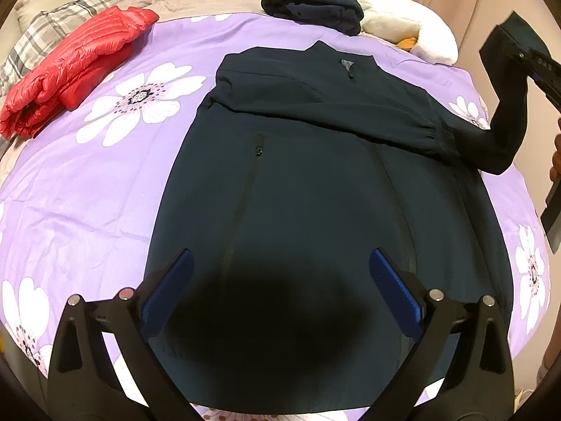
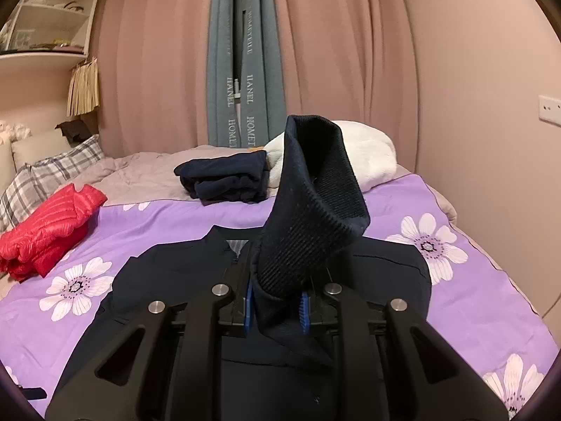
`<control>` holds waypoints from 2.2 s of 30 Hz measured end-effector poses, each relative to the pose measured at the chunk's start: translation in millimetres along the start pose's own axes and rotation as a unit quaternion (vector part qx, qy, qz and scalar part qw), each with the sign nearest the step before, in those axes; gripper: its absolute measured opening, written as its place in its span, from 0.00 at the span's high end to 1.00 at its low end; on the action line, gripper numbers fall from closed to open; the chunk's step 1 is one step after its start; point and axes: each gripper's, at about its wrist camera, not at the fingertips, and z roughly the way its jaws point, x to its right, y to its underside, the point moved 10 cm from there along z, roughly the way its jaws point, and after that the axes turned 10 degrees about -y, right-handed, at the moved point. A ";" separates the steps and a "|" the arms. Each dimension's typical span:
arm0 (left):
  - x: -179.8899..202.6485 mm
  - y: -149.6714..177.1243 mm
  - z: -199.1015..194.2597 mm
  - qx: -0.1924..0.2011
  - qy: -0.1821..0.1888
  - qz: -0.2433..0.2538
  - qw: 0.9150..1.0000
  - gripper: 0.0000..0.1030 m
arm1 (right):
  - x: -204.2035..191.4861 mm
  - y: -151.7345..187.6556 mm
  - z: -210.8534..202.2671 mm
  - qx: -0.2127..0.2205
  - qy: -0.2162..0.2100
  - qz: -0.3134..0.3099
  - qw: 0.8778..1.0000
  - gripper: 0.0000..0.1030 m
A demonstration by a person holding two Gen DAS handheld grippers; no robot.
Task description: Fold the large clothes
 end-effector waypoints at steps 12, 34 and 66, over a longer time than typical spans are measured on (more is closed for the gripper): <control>-4.6 -7.2 10.7 -0.002 0.000 -0.004 1.000 0.02 | -52.7 10.1 54.4 -0.033 -0.015 -0.044 0.998 0.81; -19.1 -20.7 43.6 -0.020 0.002 -0.019 1.000 0.02 | -135.0 83.0 164.5 -0.126 -0.004 -0.142 0.982 0.81; 20.3 -149.9 140.9 -0.044 0.204 -0.163 0.964 0.03 | -73.3 132.1 62.7 -0.173 -0.204 0.055 0.962 0.34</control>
